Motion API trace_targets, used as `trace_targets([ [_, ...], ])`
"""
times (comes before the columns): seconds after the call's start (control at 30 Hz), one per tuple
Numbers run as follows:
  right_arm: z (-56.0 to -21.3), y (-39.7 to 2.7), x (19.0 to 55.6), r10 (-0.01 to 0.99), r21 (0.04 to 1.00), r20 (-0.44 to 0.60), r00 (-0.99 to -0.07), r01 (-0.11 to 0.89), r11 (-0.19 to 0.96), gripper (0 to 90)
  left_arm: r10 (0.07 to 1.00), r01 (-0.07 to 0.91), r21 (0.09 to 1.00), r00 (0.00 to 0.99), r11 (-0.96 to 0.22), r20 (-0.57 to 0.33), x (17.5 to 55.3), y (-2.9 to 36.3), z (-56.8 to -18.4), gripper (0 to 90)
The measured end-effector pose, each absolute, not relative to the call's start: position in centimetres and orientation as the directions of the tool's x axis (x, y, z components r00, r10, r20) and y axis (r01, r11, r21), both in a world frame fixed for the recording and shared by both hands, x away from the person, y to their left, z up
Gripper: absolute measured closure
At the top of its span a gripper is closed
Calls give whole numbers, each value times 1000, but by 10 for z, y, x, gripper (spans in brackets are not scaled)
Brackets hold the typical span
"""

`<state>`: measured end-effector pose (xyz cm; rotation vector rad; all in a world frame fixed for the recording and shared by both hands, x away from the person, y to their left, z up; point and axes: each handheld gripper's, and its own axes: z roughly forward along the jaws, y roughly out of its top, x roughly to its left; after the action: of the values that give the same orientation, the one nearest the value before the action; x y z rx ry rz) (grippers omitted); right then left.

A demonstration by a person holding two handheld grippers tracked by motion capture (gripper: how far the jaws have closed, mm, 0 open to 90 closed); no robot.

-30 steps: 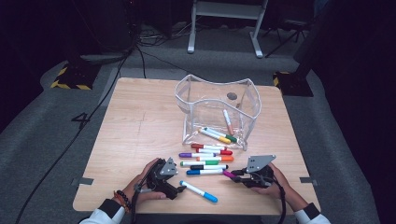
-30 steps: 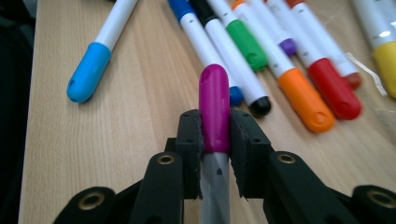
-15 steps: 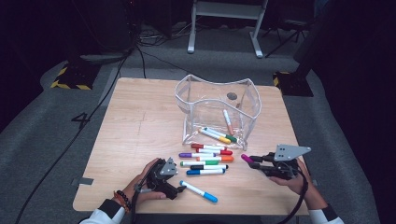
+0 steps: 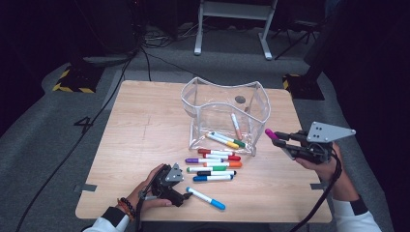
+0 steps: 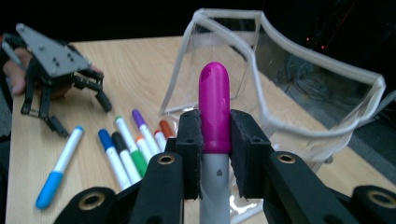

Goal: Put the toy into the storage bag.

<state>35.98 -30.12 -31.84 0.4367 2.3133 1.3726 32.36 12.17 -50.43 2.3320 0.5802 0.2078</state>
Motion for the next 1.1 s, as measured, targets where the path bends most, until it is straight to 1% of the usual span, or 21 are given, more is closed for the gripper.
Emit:
trace_targets([
  [0.13,-298,-291,371,458,881,-210,-864,36,472,747,462,348,681,887,-644,-16,324,122,-504,101],
  [0.23,-282,-278,383,432,880,-211,-877,22,474,747,465,351,684,885,-640,-19,324,121,-505,100],
  [0.4,-260,-255,406,427,874,-233,-874,5,486,747,464,349,683,886,-641,-17,324,121,-505,100],
  [0.53,-253,-238,423,431,860,-247,-868,9,510,747,466,351,685,885,-638,-20,324,121,-505,100],
  [0.57,-253,-234,426,431,853,-259,-864,5,522,747,463,349,683,886,-641,-18,324,121,-505,100],
  [0.63,-253,-225,436,431,850,-245,-868,22,527,747,464,349,684,886,-641,-18,324,121,-505,101],
  [0.8,-257,-203,455,428,810,-271,-862,36,585,747,465,351,685,885,-639,-19,324,121,-505,100],
  [0.9,-259,-195,467,432,810,-256,-865,52,584,747,466,351,685,885,-638,-20,324,121,-505,101],
  [1.1,-274,-183,496,453,768,-241,-858,116,629,747,466,351,685,885,-638,-20,324,121,-505,100],
])
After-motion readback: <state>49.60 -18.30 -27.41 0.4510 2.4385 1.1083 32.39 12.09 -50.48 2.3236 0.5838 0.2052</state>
